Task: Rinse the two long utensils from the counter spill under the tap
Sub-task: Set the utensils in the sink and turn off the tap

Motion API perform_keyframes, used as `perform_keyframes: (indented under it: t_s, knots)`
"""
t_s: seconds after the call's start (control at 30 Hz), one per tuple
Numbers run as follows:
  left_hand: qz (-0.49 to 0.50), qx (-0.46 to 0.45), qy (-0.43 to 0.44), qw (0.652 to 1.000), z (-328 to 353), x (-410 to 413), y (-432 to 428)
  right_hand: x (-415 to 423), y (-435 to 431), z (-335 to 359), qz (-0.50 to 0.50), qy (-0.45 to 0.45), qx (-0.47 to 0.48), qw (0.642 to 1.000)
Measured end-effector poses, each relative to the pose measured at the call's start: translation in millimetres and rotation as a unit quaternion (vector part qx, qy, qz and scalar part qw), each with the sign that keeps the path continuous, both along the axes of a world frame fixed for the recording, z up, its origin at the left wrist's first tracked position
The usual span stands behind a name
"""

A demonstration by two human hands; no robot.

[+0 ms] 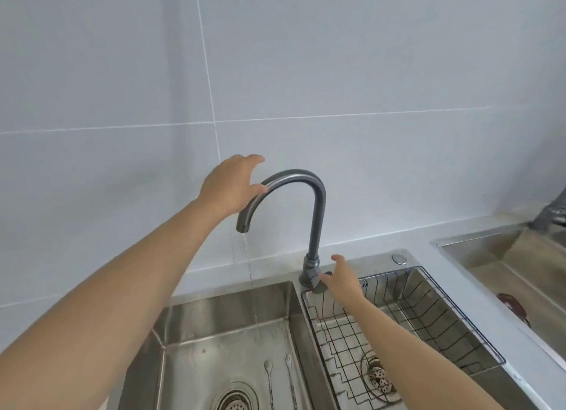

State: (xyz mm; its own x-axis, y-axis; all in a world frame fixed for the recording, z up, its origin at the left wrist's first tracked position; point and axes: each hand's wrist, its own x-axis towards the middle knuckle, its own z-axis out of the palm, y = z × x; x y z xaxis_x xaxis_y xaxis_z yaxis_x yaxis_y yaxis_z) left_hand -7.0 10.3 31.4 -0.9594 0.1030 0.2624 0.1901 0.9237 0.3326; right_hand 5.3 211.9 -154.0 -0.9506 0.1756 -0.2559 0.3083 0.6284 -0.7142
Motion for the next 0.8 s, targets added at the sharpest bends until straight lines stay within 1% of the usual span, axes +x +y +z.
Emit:
perform_keyframes:
  t_s: [0.07, 0.13, 0.17, 0.4, 0.63, 0.8]
  knots:
    - [-0.011, 0.026, -0.054, 0.998, -1.3, -5.2, 0.5, -7.1, 3.3, -0.9, 0.017, -0.001, 0.03, 0.999]
    - [-0.024, 0.053, -0.079, 0.995, -3.5, -7.7, 2.8, -12.8, 5.8, -3.4, 0.023, -0.002, 0.048, 0.999]
    - [-0.032, 0.051, -0.083, 0.995, -4.5, -8.0, 4.6, -14.7, 6.6, -4.1, 0.023, -0.005, 0.05, 0.999]
    - [-0.024, 0.066, -0.064, 0.995, -9.8, -10.9, 8.0, -23.1, 9.0, -2.9, 0.051, -0.008, 0.093, 0.994]
    - [-0.023, 0.056, -0.048, 0.997, -9.9, -11.0, 9.8, -36.8, 7.2, -2.7, 0.053, 0.011, 0.104, 0.993]
    - [-0.015, 0.062, -0.045, 0.997, -12.4, -10.7, 9.5, -40.8, 6.2, 6.2, 0.072, -0.006, 0.128, 0.989]
